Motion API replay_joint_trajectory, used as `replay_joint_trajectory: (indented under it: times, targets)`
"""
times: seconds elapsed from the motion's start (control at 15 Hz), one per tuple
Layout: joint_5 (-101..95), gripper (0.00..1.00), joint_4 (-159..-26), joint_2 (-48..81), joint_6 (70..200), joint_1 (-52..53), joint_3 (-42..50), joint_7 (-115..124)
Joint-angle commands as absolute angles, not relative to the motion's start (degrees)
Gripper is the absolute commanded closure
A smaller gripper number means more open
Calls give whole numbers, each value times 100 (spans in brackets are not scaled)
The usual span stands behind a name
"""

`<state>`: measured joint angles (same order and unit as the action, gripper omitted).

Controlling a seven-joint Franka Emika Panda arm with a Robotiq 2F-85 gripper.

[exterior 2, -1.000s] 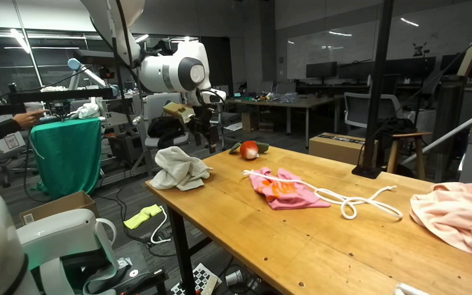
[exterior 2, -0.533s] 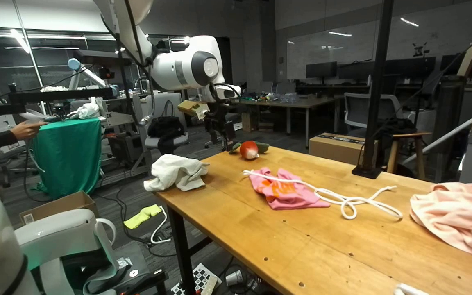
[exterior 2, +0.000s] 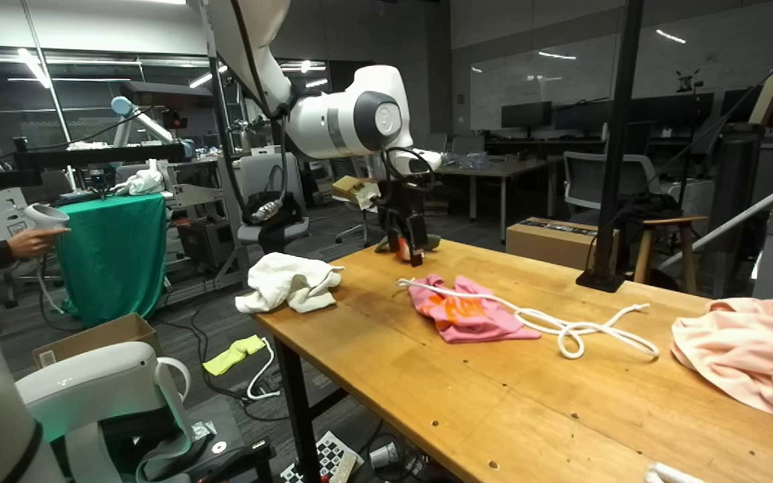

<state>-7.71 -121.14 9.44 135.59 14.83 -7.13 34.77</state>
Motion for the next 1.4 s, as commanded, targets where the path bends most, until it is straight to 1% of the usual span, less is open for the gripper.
replay_joint_trajectory:
  times: [0.0, 0.67, 1.33]
  targets:
    - [-1028, 0, -12023, 1132, 13724, 1390, -528, 3925]
    - [-1871, 0, -11604, 1836, 14409, 1364, 139, 4992]
    - [-1308, 0, -11137, 2342, 14520, 1030, 525, 5353]
